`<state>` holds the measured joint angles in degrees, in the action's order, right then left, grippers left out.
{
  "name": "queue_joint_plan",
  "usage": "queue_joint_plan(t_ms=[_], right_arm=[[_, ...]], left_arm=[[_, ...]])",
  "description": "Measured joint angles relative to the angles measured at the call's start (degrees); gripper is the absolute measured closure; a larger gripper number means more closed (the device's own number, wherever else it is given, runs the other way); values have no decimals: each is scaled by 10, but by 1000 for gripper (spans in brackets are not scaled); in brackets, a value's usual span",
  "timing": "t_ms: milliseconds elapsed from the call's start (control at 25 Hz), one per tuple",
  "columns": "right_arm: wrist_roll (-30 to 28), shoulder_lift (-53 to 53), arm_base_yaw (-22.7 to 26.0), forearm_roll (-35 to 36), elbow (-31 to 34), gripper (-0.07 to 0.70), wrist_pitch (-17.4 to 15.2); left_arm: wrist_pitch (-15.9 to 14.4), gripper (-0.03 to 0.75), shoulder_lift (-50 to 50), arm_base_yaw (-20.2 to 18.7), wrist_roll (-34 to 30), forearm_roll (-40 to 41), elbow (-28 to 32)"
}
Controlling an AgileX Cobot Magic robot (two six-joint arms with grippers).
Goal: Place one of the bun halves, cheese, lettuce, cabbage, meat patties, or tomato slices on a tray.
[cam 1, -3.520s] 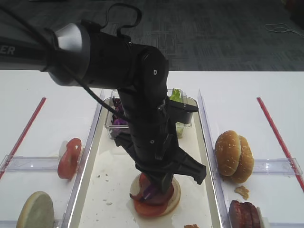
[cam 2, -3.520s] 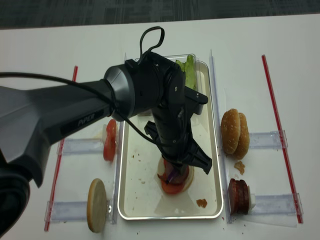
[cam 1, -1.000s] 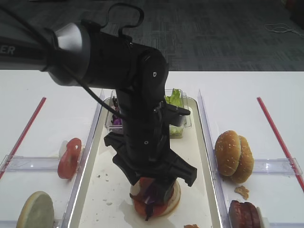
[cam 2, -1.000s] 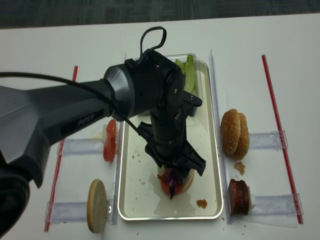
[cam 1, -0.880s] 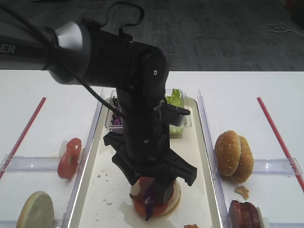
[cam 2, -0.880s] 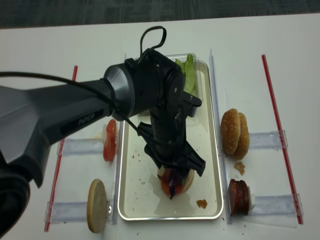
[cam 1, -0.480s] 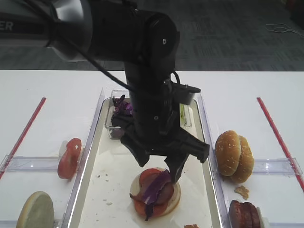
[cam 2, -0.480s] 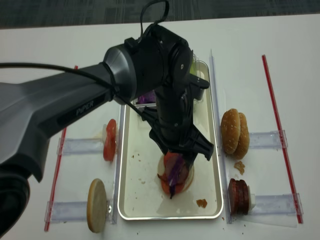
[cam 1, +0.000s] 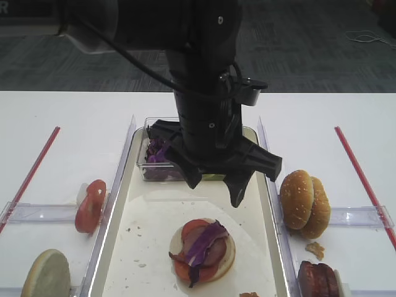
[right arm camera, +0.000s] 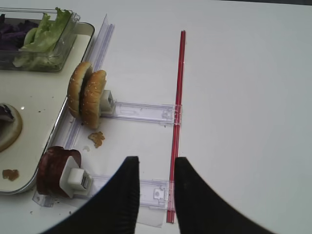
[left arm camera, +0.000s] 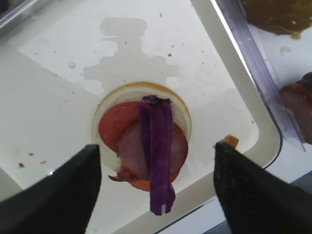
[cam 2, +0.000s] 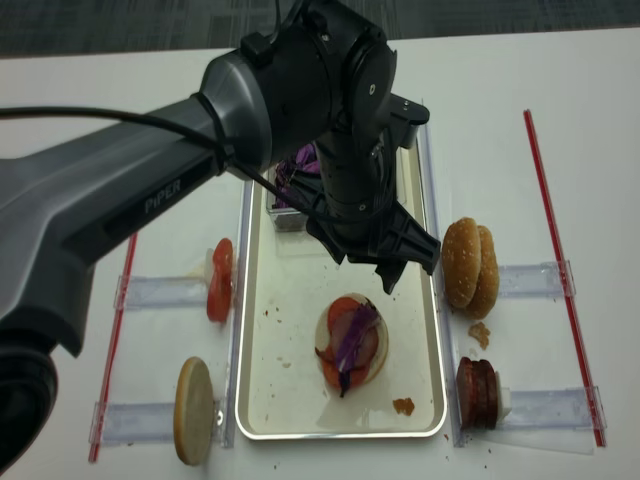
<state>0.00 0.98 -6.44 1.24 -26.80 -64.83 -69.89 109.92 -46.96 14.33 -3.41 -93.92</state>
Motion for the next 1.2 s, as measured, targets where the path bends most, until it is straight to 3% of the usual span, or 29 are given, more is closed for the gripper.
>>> queue_joint_plan(t_ms=[360,600,1200], right_arm=[[0,0,0,0,0,415,0],[0,0,0,0,0,416,0],[0,0,0,0,0,416,0]], left_arm=[[-1,256,-5,18,1,-2,0],[-2,256,-17,77,-2,-2,0],[-6,256,-54,268,-33,12,0]])
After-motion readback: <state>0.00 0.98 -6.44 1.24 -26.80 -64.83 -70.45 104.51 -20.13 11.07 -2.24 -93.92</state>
